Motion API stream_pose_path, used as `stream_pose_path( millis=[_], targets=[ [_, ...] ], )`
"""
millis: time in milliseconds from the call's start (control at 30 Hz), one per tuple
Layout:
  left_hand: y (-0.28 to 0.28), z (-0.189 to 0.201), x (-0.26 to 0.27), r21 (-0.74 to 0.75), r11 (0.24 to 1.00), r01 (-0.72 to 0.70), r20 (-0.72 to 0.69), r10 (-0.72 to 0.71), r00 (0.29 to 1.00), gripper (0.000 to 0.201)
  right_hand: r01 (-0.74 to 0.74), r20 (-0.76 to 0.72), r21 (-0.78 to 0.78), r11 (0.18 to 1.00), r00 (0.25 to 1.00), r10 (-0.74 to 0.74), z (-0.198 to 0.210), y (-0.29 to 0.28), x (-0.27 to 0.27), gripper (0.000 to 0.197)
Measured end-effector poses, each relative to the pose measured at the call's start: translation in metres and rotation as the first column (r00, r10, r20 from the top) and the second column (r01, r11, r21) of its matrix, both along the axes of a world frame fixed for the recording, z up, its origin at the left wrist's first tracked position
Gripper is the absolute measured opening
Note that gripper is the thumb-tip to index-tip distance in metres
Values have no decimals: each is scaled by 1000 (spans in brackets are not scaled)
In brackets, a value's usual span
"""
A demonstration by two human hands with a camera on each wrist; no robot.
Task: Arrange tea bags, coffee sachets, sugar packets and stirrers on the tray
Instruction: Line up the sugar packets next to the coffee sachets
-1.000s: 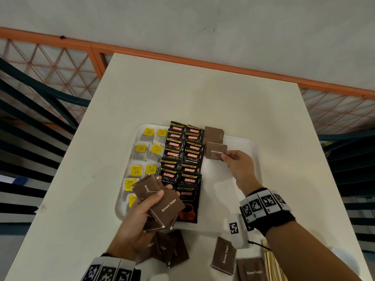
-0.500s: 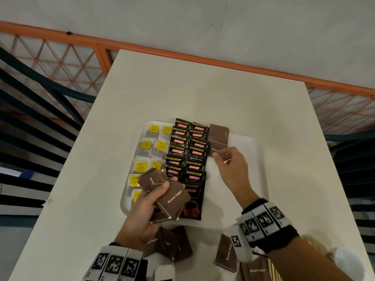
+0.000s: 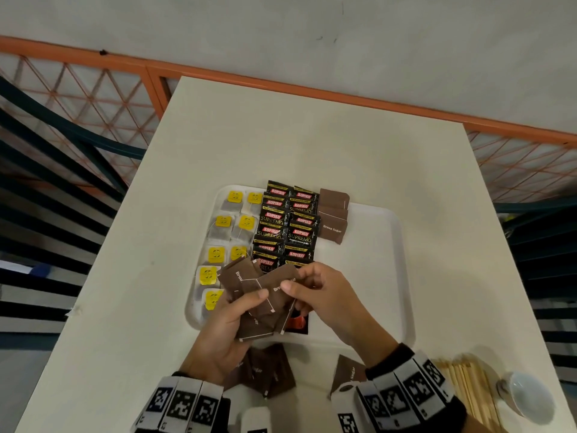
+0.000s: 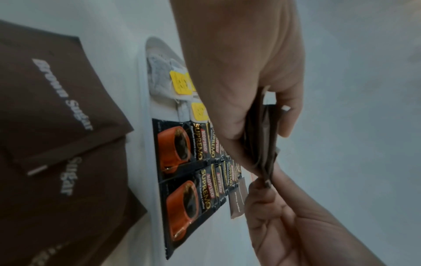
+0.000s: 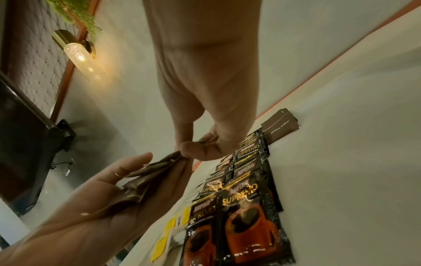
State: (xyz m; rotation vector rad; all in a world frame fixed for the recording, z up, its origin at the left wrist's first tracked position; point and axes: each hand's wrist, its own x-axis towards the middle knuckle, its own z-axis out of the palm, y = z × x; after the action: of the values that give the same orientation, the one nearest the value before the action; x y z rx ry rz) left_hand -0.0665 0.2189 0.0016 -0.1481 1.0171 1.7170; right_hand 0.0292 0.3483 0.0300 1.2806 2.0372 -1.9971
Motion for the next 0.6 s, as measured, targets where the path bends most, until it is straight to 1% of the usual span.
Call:
stream_pose_path(
  millis=[33,67,100,133,167,200,233,300,367,433,467,533,600],
  targets=[
    [-1,0,0,-2,1000,-3,-12,3,1000,91,40,-26,-38,998,999,-41,0,0,1,16],
    [-1,0,1,3,1000,-11,-23,11,1000,96,81,-53,-84,993,995,-86,0,1,2,14],
    [0,0,0,12,1000,-12,-36,12,999,96,121,-78,-135,983,988,-132,1,2,3,11],
    [0,0,0,20,1000,-15,-46,16,999,90,157,-100,-192,969,979,-178,0,2,4,8],
    [1,-1,-2,26,999,-24,-52,25,998,77,189,-123,-253,949,966,-225,0,3,5,7],
    [0,-1,-3,29,999,-33,-60,35,998,60,219,-146,-321,922,950,-276,-1,4,6,9],
    [0,-1,-5,25,999,-37,-71,39,997,47,246,-166,-391,887,929,-331,-3,5,8,12],
    [0,-1,-7,12,999,-34,-77,35,996,43,294,-184,-488,822,886,-426,-6,10,11,16],
    [-3,-3,-7,1,999,-51,-72,51,996,35,340,-180,-518,785,854,-489,-9,18,16,14],
    [-5,-6,-7,2,997,-75,-51,75,996,30,385,-161,-493,780,841,-516,-14,29,20,10],
    [-6,-7,-6,-1,997,-80,-46,80,996,29,406,-142,-440,801,849,-509,-16,35,22,8],
    [-8,-9,-6,-8,996,-92,-50,92,995,28,446,-76,-252,859,876,-477,-24,46,26,8],
    [-8,-9,-6,-17,995,-94,-54,93,994,29,481,-3,-58,875,876,-482,-32,58,29,10]
  ],
)
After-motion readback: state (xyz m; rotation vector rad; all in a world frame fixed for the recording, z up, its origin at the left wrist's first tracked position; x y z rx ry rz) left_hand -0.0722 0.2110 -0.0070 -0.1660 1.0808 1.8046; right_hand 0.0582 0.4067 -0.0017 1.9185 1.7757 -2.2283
